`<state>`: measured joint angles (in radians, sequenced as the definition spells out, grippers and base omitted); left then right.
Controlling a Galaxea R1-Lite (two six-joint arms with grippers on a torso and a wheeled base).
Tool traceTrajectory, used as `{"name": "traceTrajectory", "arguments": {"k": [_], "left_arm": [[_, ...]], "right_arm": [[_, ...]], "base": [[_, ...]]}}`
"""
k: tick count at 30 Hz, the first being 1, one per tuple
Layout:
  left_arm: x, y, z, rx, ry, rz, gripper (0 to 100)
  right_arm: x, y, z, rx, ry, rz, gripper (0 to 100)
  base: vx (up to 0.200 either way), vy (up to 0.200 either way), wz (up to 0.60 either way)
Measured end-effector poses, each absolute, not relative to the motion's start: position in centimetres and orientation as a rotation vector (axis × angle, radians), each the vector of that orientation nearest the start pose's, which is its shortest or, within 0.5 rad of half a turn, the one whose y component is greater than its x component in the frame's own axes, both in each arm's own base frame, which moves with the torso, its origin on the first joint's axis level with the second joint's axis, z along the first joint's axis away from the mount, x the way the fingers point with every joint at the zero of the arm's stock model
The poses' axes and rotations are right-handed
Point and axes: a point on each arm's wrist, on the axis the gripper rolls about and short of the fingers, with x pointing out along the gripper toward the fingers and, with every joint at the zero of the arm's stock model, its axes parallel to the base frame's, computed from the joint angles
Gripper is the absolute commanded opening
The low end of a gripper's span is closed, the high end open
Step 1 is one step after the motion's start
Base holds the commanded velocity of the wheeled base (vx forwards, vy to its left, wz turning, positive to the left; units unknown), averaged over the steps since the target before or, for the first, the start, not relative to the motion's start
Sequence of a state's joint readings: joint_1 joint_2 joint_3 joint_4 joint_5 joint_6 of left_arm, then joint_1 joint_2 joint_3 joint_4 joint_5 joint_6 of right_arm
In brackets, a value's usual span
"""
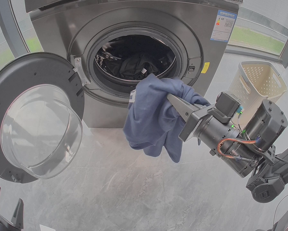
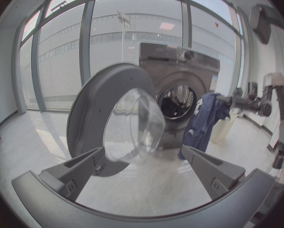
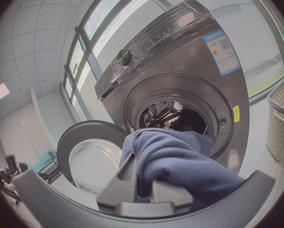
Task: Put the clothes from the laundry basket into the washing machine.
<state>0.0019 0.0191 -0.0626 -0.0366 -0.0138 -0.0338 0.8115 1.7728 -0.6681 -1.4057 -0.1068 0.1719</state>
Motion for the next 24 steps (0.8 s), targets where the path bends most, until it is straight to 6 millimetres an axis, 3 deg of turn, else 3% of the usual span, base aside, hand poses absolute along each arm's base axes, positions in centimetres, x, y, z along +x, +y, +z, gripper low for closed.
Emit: {"name": "traceTrajectory", "arguments": {"k": [5, 10, 18, 24], "left_arm": [[-3.3, -0.3, 13.4, -0.045, -0.158, -0.141, 100], [-2.0, -0.6, 15.5, -0.021, -0.104, -0.263, 100], [3.2, -0.9, 17.5, 0.009, -0.001, -0.419, 100], [7.3, -2.0, 17.7, -0.005, 0.087, -0.582, 100]], "right_arm": [[21.2, 22.5, 20.3, 0.311, -0.217, 0.755, 0], [21.6, 23.1, 20.7, 0.324, -0.234, 0.768, 0], [22.6, 23.9, 21.1, 0.355, -0.248, 0.771, 0], [23.1, 24.3, 21.3, 0.369, -0.251, 0.769, 0]], "base": [[0.0, 0.0, 0.0], [0.0, 0.0, 0.0], [0.0, 0.0, 0.0], [0.0, 0.0, 0.0]]}}
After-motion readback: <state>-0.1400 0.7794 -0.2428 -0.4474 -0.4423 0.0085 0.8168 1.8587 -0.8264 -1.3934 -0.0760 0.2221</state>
